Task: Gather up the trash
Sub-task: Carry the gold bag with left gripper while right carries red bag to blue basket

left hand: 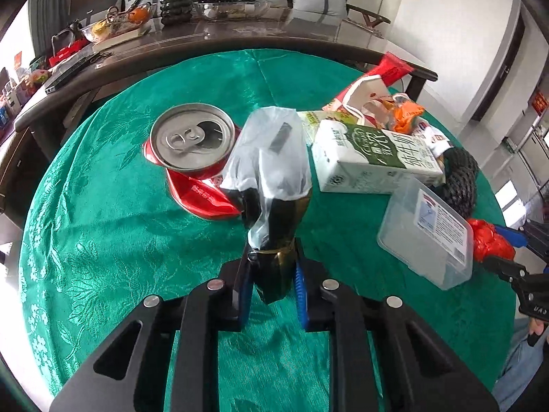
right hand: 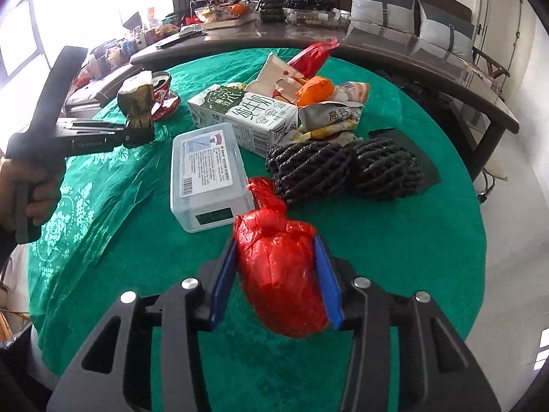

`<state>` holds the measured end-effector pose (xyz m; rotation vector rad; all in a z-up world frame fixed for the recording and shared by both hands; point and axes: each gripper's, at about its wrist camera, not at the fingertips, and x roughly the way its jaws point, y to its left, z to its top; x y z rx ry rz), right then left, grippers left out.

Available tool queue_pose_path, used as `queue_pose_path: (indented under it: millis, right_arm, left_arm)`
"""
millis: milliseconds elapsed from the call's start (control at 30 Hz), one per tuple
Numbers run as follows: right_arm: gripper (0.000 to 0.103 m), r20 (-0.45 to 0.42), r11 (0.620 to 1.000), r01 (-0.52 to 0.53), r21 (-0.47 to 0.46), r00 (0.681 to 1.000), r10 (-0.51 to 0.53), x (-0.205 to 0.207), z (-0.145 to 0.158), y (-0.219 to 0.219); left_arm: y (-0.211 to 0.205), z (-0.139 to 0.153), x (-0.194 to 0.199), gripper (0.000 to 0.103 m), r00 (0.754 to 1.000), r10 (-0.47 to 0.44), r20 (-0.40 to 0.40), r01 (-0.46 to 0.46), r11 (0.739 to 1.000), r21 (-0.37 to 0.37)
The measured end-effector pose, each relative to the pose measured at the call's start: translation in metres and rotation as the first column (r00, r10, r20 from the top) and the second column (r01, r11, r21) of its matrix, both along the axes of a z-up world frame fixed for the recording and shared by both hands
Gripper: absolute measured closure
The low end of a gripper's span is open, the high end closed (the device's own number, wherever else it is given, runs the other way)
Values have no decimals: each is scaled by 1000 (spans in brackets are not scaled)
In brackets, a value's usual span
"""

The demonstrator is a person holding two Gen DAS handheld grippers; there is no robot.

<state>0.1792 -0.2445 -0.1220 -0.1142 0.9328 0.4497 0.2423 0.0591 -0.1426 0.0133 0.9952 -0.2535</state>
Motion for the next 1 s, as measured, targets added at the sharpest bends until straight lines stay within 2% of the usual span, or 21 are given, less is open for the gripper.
queue_pose_path:
  millis: [167,267,367,433,467,533,600,667,833,933,1000]
  right_arm:
    - [59,-31,990,97,100,995,-94,-23,16,-20]
    - [59,-75,975,140,173,989,-128,-39,18,-31]
    - [59,-91,970,174,169,983,-160,-50,12,-30]
    - [58,-92,971,194,136,979,-183,-54,4,-26]
    - [58,-87,972,202,119,977,-192,-56,-1,-25]
    - [57,-67,977,198,84,979,-193,-61,-7,-21]
    - [56,-74,979,192,69,980,-187,-66,-10,-19]
    - [56,-88,981,178,82,981,-171,-71,-8,-20]
    - [46,-111,985,128,114,987,-116,-77,9,-25]
    - [46,-123,986,119,119,987,-104,-74,17,-27]
    - [46,-122,989,108,98,988,-96,-71,21,-27]
  left_arm:
    - [-7,19,-40,83,990,-124,-72,121,992,-38]
    - [-15,27,-70,83,964,-220,-147,218,975,-33]
    - [-27,28,-93,82,939,-283,-194,284,958,-22]
    - [-30,23,-100,78,934,-292,-206,288,956,-46]
    - [-33,20,-101,77,937,-287,-198,286,958,-32]
    - [-36,14,-103,67,949,-264,-174,269,963,1]
    - [-38,11,-102,59,950,-268,-161,270,963,-6]
    - [-39,10,-102,51,953,-267,-144,269,963,0]
    - [-28,13,-119,27,966,-240,-101,244,969,29]
    - [-18,19,-129,20,973,-218,-72,220,975,15]
    - [-13,22,-133,19,979,-195,-54,197,980,19]
